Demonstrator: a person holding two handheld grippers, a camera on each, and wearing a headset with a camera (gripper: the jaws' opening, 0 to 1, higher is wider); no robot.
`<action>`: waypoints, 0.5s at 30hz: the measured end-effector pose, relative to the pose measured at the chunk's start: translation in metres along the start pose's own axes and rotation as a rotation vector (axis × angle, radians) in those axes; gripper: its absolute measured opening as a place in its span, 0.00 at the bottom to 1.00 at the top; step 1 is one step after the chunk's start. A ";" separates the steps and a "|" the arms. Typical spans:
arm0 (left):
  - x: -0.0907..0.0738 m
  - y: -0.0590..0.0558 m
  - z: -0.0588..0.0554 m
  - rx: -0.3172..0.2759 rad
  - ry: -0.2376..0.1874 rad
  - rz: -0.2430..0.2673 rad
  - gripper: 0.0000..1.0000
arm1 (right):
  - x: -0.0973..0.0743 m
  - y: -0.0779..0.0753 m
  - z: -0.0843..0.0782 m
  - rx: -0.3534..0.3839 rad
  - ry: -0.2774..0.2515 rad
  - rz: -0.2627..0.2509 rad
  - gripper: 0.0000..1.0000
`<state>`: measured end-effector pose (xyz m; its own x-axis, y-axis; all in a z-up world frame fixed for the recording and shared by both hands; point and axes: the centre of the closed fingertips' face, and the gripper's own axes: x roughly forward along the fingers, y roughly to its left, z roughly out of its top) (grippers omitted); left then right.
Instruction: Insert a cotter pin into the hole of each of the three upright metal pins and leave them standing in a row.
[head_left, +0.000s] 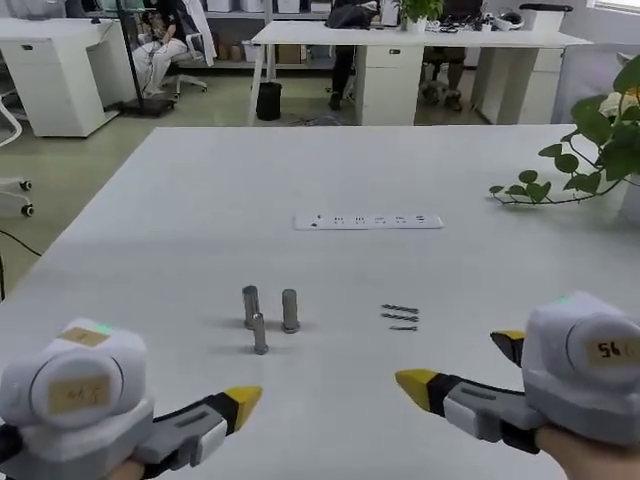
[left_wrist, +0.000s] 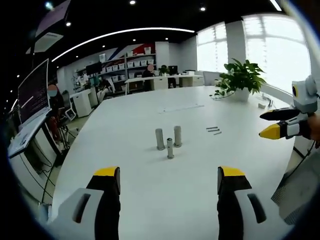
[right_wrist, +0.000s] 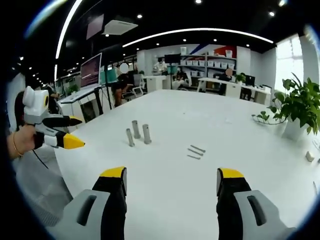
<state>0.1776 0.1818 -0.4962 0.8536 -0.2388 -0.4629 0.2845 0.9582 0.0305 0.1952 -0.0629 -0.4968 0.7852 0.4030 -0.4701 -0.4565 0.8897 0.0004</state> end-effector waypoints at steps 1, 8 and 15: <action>0.000 0.000 0.000 0.000 0.000 -0.002 0.78 | 0.001 0.000 -0.001 -0.003 0.007 -0.001 0.70; 0.000 0.000 -0.001 0.009 0.008 0.000 0.78 | 0.002 -0.001 -0.004 0.000 0.007 -0.007 0.70; 0.001 0.001 0.000 0.019 0.006 -0.001 0.78 | 0.001 -0.002 -0.004 -0.010 0.008 -0.016 0.70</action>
<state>0.1785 0.1823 -0.4967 0.8509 -0.2384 -0.4681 0.2932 0.9549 0.0467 0.1954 -0.0651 -0.5008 0.7890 0.3871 -0.4772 -0.4482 0.8938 -0.0159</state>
